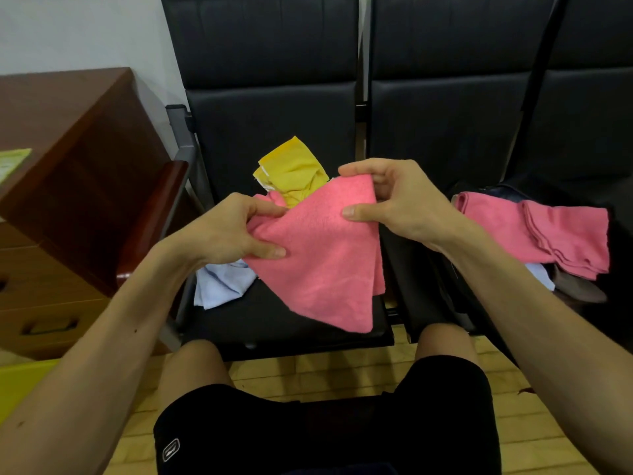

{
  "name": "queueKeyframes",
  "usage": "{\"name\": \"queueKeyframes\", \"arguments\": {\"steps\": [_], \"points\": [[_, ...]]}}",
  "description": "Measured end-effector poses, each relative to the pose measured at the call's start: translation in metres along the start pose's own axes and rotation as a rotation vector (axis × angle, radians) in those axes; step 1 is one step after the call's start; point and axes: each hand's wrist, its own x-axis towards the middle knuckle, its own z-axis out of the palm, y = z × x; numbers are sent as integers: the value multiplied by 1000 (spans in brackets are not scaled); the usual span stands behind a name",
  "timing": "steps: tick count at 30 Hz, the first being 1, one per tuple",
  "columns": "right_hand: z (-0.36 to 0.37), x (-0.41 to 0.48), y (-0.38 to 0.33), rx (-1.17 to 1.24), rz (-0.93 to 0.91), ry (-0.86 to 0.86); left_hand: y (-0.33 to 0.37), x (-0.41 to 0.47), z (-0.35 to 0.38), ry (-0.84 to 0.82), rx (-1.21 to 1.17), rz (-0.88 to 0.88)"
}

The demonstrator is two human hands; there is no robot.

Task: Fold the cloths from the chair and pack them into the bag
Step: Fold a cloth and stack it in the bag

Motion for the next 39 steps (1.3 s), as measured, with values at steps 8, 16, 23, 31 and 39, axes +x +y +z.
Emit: {"name": "queueKeyframes", "arguments": {"steps": [8,16,23,31,39], "points": [[-4,-5,21,4,31,107,-10,2,2,173,-242,-9],[0,-8,32,-186,-17,188,-18,4,6,323,-213,-16],[-3,-8,36,-320,-14,200,-16,2,13,385,-160,20],[-5,-12,36,-336,-21,212,-24,1,19,441,-144,45],[-3,-23,46,-380,-24,260,-29,-3,30,432,-215,58]]}}
